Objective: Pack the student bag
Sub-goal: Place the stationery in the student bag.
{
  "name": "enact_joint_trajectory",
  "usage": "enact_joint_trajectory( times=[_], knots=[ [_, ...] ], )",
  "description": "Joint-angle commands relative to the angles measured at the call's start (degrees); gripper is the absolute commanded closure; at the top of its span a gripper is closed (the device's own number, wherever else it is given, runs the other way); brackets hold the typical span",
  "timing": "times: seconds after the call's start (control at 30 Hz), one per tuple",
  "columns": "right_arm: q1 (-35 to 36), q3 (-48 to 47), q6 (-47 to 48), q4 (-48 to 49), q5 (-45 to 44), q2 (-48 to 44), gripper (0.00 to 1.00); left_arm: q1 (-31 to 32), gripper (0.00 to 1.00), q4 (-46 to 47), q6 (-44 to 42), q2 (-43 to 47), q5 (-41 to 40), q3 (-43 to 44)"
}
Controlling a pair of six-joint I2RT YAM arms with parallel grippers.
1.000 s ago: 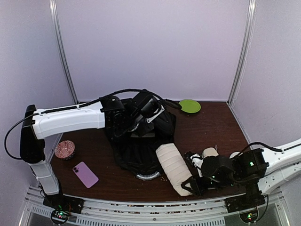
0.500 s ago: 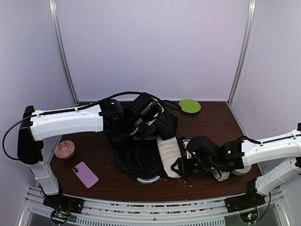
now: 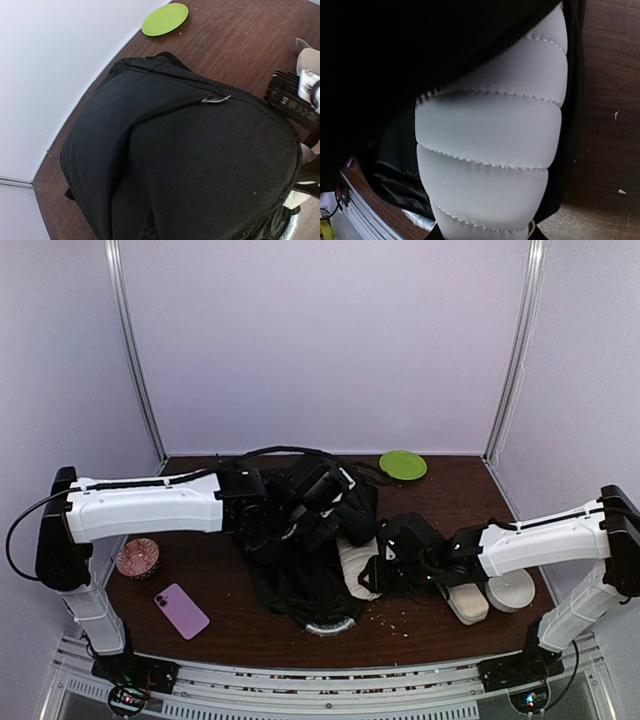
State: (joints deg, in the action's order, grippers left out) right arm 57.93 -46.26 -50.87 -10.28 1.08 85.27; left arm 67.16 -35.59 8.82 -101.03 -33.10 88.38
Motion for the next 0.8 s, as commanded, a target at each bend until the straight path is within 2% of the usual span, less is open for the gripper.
enact_joint_trajectory(
  times=[0.0,0.17,0.27,0.37,0.47,0.57,0.77],
  knots=[
    [-2.9,-2.8,-0.9,2.0,-5.4,3.0,0.67,2.8,1.0,10.0,2.3,3.5,2.9,0.7],
    [-6.2,-5.0,0.4,3.2,-7.0,6.6,0.57,3.0,1.0,10.4,4.2,2.9,3.4,0.1],
    [-7.8,-5.0,1.5,4.8,-5.1,7.5,0.46,3.0,1.0,10.7,6.2,2.2,2.7,0.1],
    [-7.8,-3.0,2.6,7.2,-2.1,4.5,0.33,3.0,1.0,11.0,8.0,1.2,0.9,1.1],
    [-7.2,0.0,2.2,8.3,0.2,0.1,0.24,2.9,1.0,10.9,8.6,-0.7,-0.9,3.2],
    [-6.1,2.5,2.0,7.5,2.2,-3.9,0.19,2.6,1.0,10.1,9.4,-2.8,-1.5,6.1],
    [-3.9,8.9,0.0,9.0,1.5,-11.0,0.15,1.8,1.0,8.2,12.4,-6.2,-0.9,11.3]
  ],
)
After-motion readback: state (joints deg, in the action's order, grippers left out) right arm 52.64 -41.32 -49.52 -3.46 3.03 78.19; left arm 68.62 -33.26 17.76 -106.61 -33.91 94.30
